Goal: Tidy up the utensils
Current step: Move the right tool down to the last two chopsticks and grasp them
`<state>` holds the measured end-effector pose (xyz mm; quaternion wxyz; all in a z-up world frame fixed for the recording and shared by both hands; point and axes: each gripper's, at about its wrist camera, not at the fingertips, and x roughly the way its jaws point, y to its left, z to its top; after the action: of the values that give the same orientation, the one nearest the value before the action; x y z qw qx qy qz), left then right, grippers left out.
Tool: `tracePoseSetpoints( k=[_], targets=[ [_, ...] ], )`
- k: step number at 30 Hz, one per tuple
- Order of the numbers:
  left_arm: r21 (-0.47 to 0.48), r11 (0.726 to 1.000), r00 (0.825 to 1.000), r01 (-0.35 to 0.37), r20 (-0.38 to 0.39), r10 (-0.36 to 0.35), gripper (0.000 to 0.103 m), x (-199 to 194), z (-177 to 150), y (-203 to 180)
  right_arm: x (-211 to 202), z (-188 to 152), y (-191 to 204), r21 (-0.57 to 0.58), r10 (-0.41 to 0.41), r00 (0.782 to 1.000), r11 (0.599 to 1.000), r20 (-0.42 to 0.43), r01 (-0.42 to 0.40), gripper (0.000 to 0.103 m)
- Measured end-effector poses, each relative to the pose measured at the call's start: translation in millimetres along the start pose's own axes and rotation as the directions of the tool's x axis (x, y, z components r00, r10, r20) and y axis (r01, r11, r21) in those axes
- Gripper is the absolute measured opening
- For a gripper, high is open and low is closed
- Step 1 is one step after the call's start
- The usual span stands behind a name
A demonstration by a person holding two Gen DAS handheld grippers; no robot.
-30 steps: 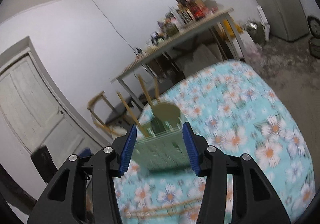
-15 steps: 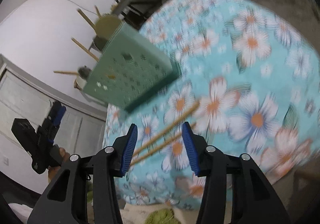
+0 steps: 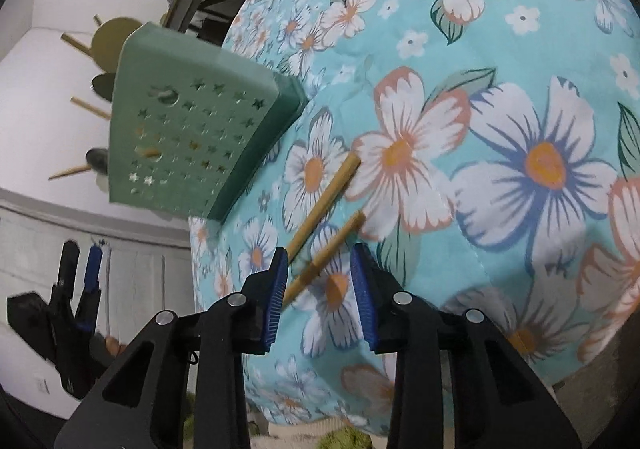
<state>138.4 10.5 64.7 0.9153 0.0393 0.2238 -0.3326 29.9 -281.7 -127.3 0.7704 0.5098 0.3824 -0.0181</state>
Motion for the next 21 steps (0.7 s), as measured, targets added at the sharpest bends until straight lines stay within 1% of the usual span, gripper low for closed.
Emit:
tracePoseSetpoints(
  k=[5,9,11,16,21],
  targets=[
    [0.003,1.0,1.0,0.008,-0.01,-0.008,0.085,4,-2,-1,4,6,8,0.028,-0.033,0.999,0.999,0.039,0.032,0.03],
    [0.006,1.0,1.0,0.012,-0.019,-0.012,0.085,7,-3,-2,7,5,9,0.019,-0.067,0.996,0.998,0.057,0.066,0.017],
    [0.009,1.0,1.0,0.013,-0.022,-0.013,0.085,9,-3,-3,6,6,5,0.024,-0.05,0.997,0.999,0.053,0.048,0.016],
    [0.018,1.0,0.999,0.019,-0.035,-0.018,0.085,15,-3,-9,5,9,1,0.009,-0.035,0.998,0.999,0.049,0.035,0.015],
    [0.046,0.999,0.999,0.021,-0.048,-0.019,0.085,20,-6,-17,-12,9,-5,-0.015,-0.045,0.996,0.999,0.071,0.046,0.015]
  ],
)
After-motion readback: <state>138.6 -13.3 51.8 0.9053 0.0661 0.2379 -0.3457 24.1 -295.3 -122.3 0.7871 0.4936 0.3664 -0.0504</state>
